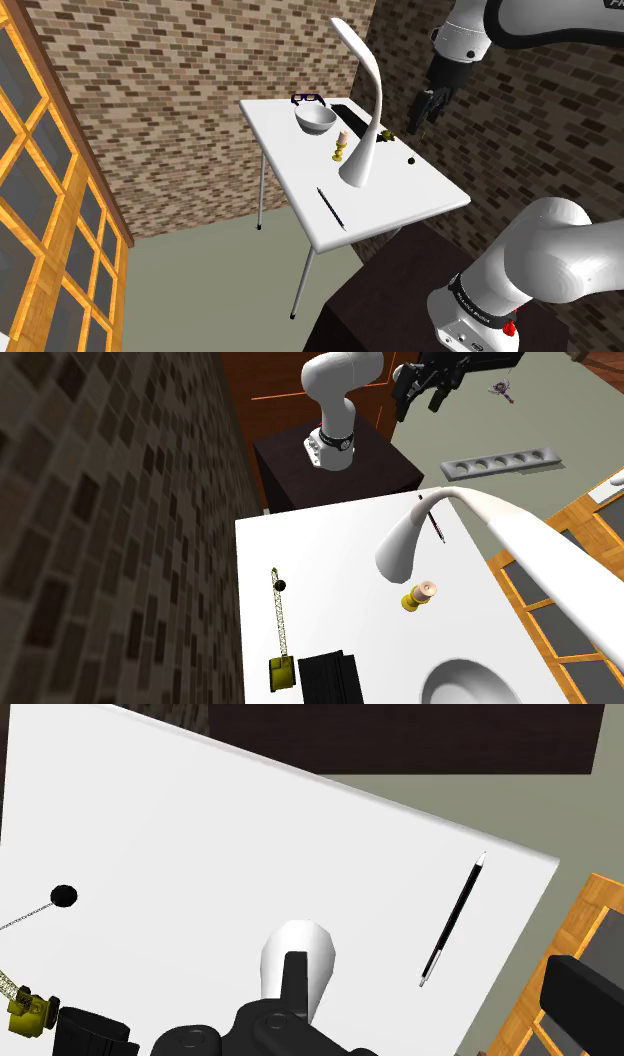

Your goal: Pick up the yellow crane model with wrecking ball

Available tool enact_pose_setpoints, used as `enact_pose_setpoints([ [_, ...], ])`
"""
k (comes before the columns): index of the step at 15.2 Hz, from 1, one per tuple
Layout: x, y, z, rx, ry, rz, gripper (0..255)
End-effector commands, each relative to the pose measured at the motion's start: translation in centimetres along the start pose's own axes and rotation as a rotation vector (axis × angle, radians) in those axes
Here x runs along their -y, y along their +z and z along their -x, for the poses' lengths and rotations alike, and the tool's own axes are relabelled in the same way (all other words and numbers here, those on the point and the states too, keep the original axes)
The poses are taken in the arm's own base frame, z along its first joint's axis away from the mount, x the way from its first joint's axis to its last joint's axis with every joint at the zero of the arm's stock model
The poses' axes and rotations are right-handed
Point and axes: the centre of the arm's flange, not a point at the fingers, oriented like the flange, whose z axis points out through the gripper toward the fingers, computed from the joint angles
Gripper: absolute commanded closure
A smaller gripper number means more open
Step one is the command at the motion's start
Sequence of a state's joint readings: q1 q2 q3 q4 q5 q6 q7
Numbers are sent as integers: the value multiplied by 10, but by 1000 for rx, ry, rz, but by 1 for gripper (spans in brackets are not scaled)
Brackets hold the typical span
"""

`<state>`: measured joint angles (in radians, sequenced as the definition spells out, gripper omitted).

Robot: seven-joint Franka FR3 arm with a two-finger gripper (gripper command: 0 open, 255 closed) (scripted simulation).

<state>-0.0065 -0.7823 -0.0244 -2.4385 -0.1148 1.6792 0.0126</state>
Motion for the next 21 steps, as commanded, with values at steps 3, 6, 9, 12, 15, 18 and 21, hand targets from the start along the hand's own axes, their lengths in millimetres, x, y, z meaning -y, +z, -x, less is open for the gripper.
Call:
enact_pose_setpoints([
  [3, -20, 11, -16, 9, 18, -6, 0],
  [6, -51, 27, -39, 23, 44, -15, 0],
  [9, -82, 44, -61, 36, 70, -24, 0],
  [12, -114, 62, -82, 50, 97, -33, 0],
  [15, -146, 80, -102, 64, 123, -42, 0],
  [18, -178, 99, -121, 77, 150, -51, 0],
  [21, -210, 119, -138, 91, 176, -60, 0],
])
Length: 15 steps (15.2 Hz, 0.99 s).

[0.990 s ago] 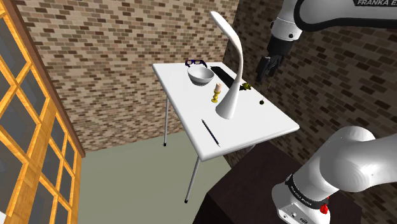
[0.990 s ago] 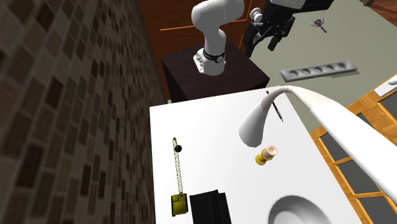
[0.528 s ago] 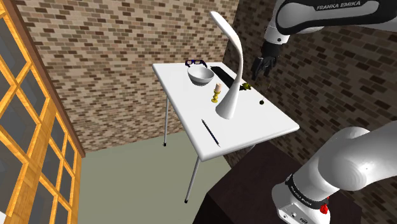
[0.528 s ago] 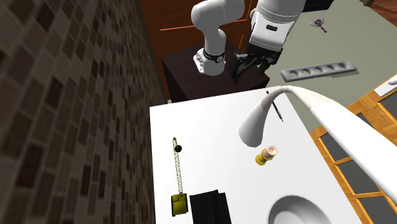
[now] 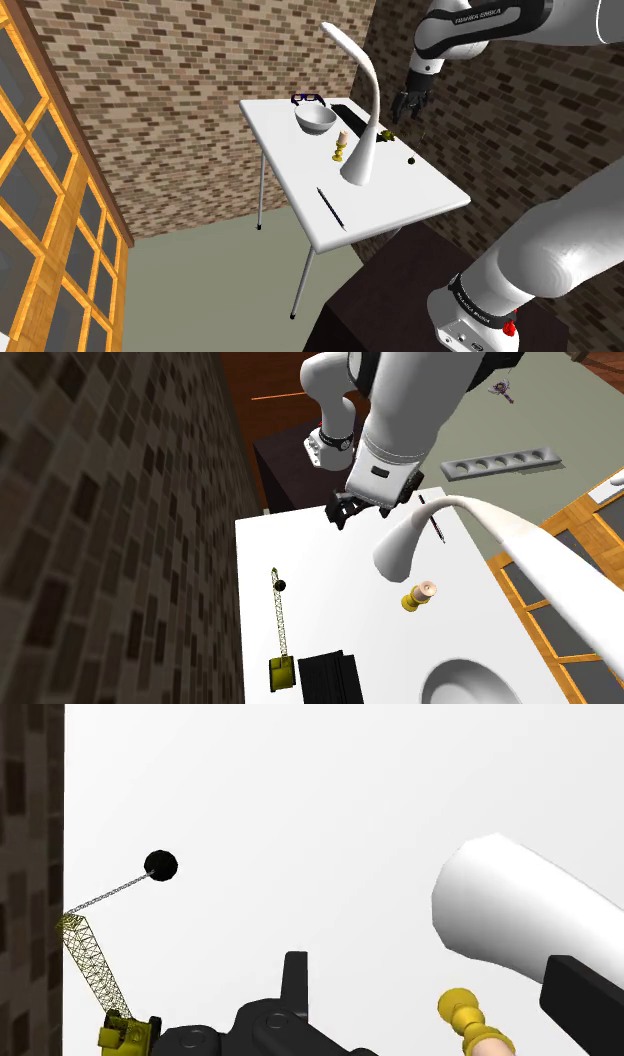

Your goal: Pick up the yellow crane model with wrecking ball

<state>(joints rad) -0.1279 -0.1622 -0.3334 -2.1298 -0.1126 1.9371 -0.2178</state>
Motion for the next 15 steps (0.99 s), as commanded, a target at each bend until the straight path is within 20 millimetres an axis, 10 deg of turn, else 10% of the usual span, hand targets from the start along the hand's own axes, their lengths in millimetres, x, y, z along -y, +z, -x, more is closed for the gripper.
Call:
enact_pose_setpoints([
  [1, -20, 11, -17, 11, 18, -5, 0],
  [15, -167, 93, -115, 75, 141, -47, 0],
])
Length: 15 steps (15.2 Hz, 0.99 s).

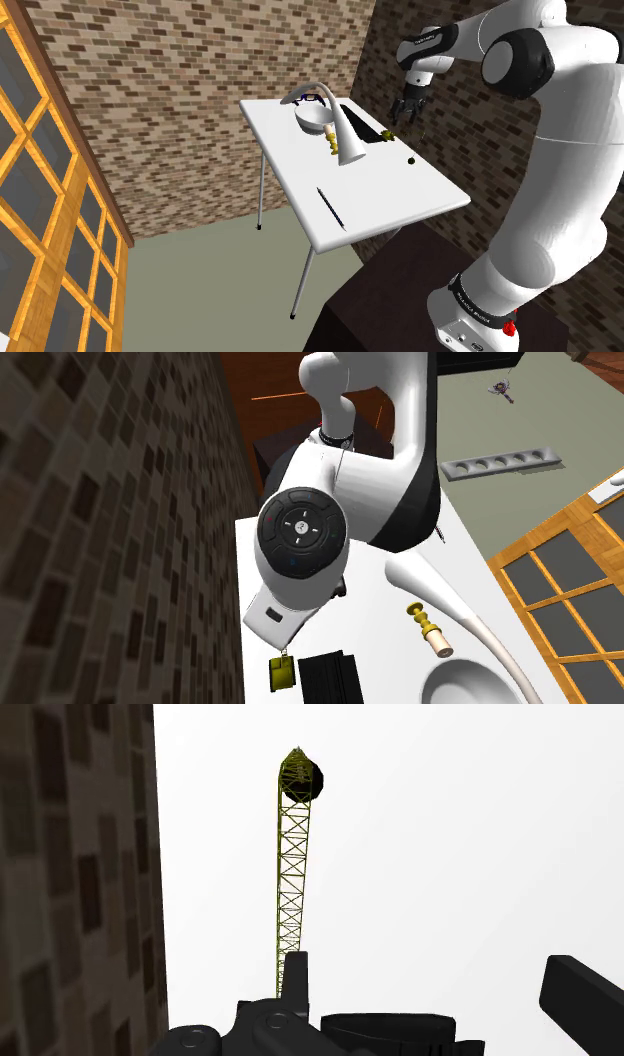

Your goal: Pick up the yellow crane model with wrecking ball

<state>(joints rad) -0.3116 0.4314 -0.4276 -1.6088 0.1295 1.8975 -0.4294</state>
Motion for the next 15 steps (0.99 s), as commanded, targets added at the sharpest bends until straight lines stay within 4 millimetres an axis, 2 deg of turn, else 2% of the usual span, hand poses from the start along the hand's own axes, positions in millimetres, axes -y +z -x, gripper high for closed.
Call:
enact_pose_setpoints([
  [1, -21, 13, -19, 9, 17, -7, 0],
  [5, -57, 32, -46, 25, 48, -18, 0],
  [12, -56, 69, -50, 25, 48, -18, 0],
  [14, -56, 72, -50, 25, 48, -18, 0],
  [15, -56, 72, -51, 25, 48, -18, 255],
])
